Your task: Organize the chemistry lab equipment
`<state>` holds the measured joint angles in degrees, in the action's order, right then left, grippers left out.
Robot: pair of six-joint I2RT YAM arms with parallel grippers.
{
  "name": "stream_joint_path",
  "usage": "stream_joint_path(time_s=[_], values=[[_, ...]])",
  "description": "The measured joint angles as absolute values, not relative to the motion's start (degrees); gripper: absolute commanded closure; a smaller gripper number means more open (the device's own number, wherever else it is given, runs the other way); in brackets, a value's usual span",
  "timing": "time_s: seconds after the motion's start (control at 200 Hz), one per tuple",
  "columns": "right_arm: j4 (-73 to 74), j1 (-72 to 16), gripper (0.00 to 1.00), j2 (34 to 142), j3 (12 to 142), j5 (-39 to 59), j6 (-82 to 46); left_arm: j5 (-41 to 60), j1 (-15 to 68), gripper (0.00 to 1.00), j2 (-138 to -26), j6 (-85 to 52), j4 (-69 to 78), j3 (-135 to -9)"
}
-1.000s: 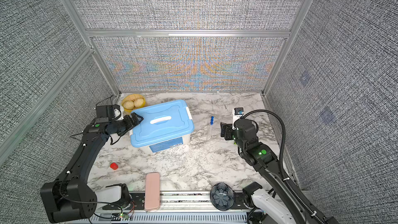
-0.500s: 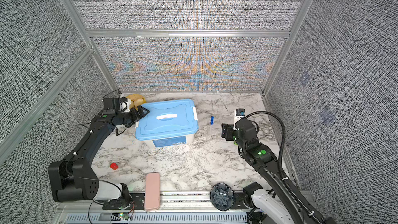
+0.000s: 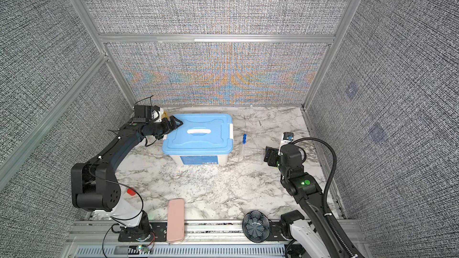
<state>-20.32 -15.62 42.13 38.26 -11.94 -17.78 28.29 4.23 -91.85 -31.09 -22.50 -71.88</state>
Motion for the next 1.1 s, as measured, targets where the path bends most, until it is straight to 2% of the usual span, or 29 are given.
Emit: stream_joint_path(time_s=[0.165,0.215,0.235,0.25,0.385,0.485,0.7,0.93,1.1], values=[[-17.8,-13.9,0.15,42.3,35.5,-11.7,-17.4,25.2,4.0,0.01,-89.9,-30.2,-24.0,-72.8],[-16.8,-13.4,0.09,42.5,34.3,-11.6,-16.7,24.2,3.9,0.01,-89.0,-29.7,-24.5,-72.6],[-16.4,-13.2,0.03,42.7,33.9,-11.5,-16.3,23.9,3.8,0.01,-88.6,-29.6,-24.6,-72.5],[-16.2,-13.0,0.01,42.8,33.7,-11.3,-16.0,23.9,3.6,0.01,-88.3,-29.5,-24.7,-72.3],[-11.6,-10.4,0.01,45.4,31.5,-11.1,-14.3,19.3,1.5,0.01,-83.1,-29.6,-26.3,-70.2],[-5.6,-9.0,0.01,46.2,26.9,-11.7,-11.2,11.9,0.5,0.01,-78.4,-29.5,-27.3,-67.0],[10.8,-6.6,0.01,49.8,17.7,-11.5,-3.7,1.0,-5.8,0.01,-68.9,-28.6,-24.8,-52.3],[25.1,-5.2,0.01,58.9,12.7,-8.6,1.4,2.3,-6.6,0.01,-62.6,-19.6,-10.1,-36.0],[32.1,-5.0,0.01,63.4,12.8,-6.1,3.0,8.0,-6.5,0.01,-59.1,-10.5,11.2,-19.6]])
